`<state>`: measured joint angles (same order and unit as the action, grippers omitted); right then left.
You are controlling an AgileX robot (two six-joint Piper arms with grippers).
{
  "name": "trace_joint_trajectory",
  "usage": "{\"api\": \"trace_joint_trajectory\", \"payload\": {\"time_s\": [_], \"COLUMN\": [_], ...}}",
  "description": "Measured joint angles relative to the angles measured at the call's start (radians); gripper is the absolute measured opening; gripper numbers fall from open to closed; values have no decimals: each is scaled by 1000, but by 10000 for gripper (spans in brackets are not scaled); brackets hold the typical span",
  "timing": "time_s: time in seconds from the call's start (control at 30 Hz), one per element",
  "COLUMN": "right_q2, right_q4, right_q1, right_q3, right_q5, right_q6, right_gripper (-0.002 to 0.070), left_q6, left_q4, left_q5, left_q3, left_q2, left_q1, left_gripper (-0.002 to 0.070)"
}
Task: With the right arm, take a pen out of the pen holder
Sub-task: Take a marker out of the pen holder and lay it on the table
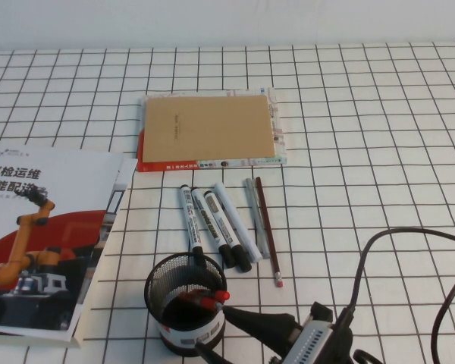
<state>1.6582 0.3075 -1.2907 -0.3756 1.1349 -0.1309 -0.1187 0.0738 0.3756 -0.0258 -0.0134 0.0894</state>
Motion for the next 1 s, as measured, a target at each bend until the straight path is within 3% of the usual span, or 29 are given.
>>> {"api": "trace_joint_trajectory", "payload": {"time_s": [1.0], "right_q2": [63], "right_q4": [78], "right_q1": [0], "right_q3": [-64], "right_q5": [5], "right_q6": [0], "right_gripper": [333], "left_q6": [0], "left_q4": [0], "left_q5": [0], "left_q3": [0], "left_q2": [0], "left_q1": [0], "left_gripper": [-3]}}
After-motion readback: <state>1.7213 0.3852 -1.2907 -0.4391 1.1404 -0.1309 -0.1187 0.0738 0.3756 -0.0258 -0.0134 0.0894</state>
